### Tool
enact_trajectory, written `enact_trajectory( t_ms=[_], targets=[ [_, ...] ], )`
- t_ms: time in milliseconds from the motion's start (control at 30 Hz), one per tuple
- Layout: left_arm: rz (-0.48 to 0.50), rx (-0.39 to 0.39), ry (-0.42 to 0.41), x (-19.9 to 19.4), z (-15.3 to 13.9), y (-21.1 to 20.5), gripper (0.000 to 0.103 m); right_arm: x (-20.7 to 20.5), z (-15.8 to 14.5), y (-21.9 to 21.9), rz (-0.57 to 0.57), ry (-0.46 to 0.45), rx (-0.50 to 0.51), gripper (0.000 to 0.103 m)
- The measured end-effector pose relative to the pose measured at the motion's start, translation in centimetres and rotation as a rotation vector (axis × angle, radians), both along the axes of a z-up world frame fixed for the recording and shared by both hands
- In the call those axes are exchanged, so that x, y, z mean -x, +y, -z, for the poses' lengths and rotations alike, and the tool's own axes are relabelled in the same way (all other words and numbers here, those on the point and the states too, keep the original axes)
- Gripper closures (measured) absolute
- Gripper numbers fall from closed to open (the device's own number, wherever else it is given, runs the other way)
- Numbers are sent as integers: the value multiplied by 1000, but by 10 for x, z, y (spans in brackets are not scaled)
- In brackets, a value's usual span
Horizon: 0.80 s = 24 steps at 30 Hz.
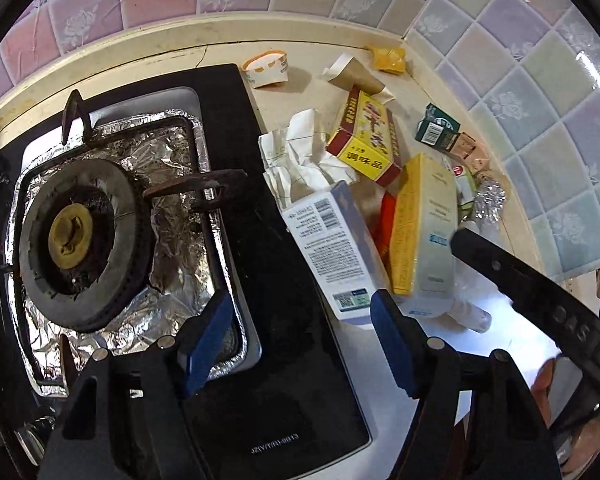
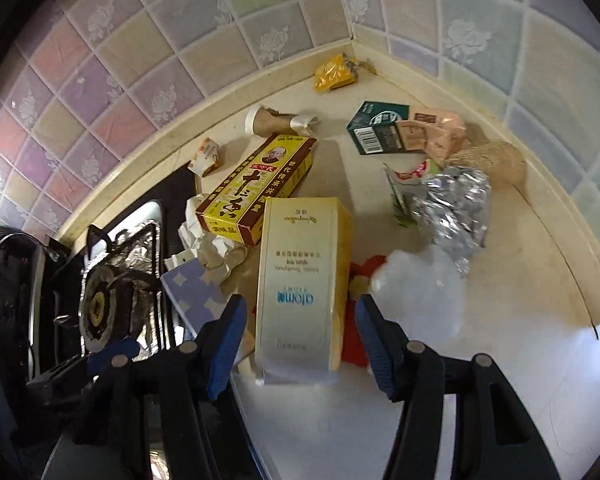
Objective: Collect trash
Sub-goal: 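Grasp the yellow Atomy toothpaste box with the right gripper while the left gripper approaches the white medicine box, then grasp the white-and-blue medicine box with the left gripper while the right gripper lifts the toothpaste box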
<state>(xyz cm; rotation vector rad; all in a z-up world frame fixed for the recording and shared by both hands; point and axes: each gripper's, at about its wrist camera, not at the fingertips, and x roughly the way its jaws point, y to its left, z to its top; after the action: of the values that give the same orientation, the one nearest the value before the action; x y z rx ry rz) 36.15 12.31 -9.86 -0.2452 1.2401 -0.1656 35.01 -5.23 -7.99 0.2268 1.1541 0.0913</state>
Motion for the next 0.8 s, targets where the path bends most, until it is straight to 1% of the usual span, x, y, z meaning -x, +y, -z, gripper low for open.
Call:
enact_trajectory(
  t_ms=[133,267,300,367,433,500,633,800],
  targets=[
    [2,5,19,-9,8,3,34,-21,18,8,0,56,28,46],
    [7,19,26,-12,11,5,34,-29,30,14,-12,97,67,46],
    [9,23,28,-13,12,4,34,-30,31,15,-16,94,77,46],
    [11,29,33,-16,14,3,34,-29,32,16,-22,89,85,50],
    [10,37,44,-19,17,2,34,-28,31,15,-25,81,70,52],
    [8,51,54,-22,21,0,34,-25,28,12,-24,72,50,52],
    [-3,85,66,-31,27,-4,34,-20,22,9,-25,43,54,52],
    [0,111,69,-40,29,-10,34,-14,11,-2,-8,19,0,52]
  ],
)
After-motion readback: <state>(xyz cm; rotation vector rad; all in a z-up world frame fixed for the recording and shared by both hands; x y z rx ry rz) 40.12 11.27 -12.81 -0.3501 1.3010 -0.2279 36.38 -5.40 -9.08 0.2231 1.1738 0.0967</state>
